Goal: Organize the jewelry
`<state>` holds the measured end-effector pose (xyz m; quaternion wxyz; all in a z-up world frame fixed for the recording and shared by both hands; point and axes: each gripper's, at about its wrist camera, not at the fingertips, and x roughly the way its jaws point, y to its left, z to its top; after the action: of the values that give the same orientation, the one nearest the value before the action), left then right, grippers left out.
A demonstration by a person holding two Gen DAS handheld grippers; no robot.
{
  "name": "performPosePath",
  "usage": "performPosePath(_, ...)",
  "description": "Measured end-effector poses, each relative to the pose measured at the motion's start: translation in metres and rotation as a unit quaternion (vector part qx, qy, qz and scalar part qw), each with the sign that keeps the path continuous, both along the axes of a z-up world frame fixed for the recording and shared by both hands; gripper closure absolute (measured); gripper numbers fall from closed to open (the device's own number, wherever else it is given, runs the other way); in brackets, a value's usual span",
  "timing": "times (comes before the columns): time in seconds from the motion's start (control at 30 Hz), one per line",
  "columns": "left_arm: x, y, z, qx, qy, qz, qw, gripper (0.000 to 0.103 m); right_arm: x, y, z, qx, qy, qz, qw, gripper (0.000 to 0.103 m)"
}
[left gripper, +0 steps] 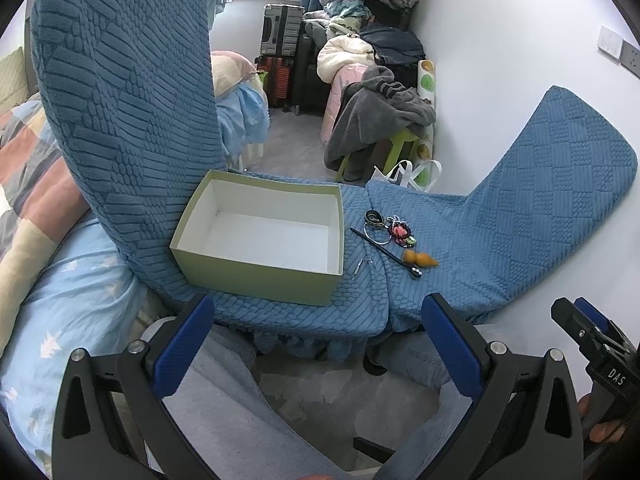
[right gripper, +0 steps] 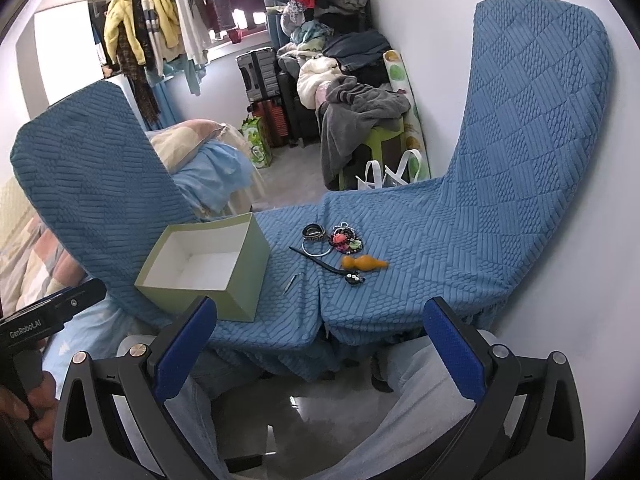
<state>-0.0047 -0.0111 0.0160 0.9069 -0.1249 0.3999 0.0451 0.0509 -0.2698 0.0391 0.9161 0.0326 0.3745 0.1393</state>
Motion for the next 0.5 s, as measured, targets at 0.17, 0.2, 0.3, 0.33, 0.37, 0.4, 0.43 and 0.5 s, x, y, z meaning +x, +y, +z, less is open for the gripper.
performPosePath(0.17,0.003,-0.001,-0.002,0.002,0.002,0.002,1.0000,0.000,0.000,-0.003,0.000,0.002,-0.003,0.000,1.000,0.000)
performPosePath(0.2,0.004,-0.001,-0.003,0.003,0.003,0.001,1.0000,0.000,0.000,-0.003,0.000,0.003,-0.004,0.000,1.000,0.000)
performPosePath(0.3,0.007,-0.006,-0.004,0.008,0.005,-0.005,0.9999,0.000,0.001,-0.005,-0.003,0.005,0.000,-0.002,1.000,0.000)
performPosePath(0.33,0.008,-0.007,-0.004,0.008,0.006,-0.006,0.9999,0.000,0.001,-0.006,-0.004,0.007,0.002,0.000,1.000,0.000)
performPosePath(0.37,0.009,-0.008,-0.004,0.009,0.006,-0.006,0.9999,0.000,0.002,-0.007,-0.005,0.014,0.003,0.006,1.000,0.000)
performPosePath(0.4,0.010,-0.009,-0.004,0.009,0.006,-0.006,0.9999,0.000,0.002,-0.007,-0.005,0.018,0.002,0.009,1.000,0.000)
performPosePath(0.43,0.011,-0.009,-0.004,0.008,0.005,-0.006,0.9999,0.000,0.003,-0.008,-0.005,0.019,0.002,0.009,1.000,0.000)
performPosePath(0.5,0.014,-0.012,-0.005,0.009,0.004,-0.009,0.9999,0.000,0.006,-0.008,-0.007,0.021,0.006,0.012,1.000,0.000)
